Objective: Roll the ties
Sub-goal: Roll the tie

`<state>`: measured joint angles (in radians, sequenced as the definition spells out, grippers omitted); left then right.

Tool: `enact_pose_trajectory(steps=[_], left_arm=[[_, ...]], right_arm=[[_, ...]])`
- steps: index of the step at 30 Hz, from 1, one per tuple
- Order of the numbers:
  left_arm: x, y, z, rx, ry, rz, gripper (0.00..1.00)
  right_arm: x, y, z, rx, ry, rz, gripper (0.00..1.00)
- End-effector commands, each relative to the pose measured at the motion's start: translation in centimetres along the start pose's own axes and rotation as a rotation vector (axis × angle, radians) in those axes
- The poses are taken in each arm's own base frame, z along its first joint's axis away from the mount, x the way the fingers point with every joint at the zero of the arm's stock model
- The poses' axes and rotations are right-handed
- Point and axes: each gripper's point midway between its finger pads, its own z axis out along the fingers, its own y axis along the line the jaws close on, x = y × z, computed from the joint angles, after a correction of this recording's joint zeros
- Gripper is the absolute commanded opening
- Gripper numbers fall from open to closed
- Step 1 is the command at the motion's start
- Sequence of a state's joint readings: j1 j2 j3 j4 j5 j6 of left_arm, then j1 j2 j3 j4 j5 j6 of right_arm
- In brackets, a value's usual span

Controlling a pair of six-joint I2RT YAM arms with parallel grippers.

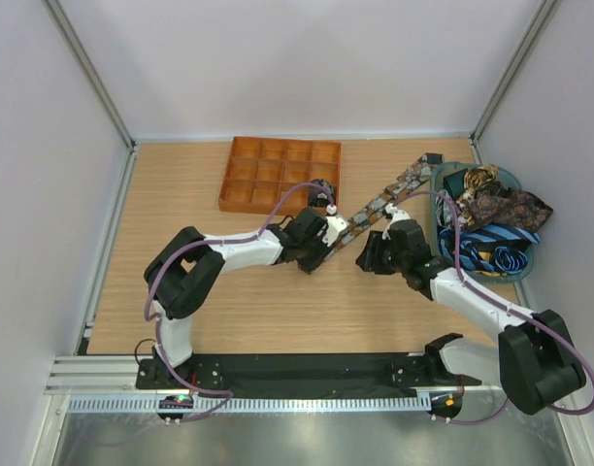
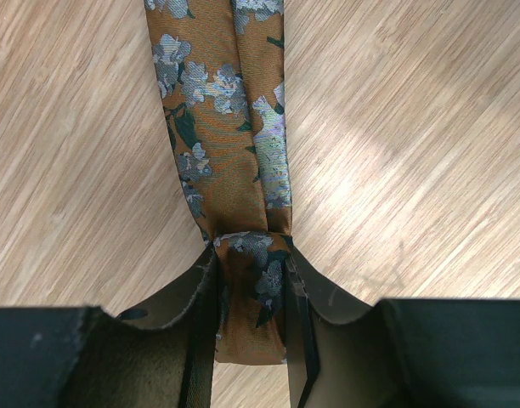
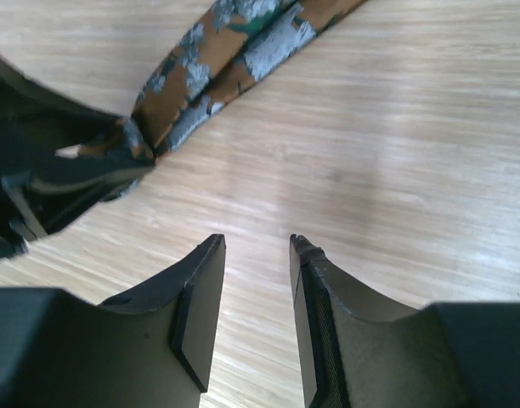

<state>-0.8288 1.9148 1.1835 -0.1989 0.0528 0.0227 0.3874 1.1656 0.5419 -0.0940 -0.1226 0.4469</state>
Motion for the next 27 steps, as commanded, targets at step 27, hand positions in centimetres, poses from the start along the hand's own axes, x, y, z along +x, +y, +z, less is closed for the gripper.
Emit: enact_pose_trajectory(steps=[27], left_arm=[[9.2,-1.7,-0.5,0.133,0.454,-0.197,0.23]], right_arm=[[9.1,18.5,1.0,0.346,-0.109,-1.45,0.72]])
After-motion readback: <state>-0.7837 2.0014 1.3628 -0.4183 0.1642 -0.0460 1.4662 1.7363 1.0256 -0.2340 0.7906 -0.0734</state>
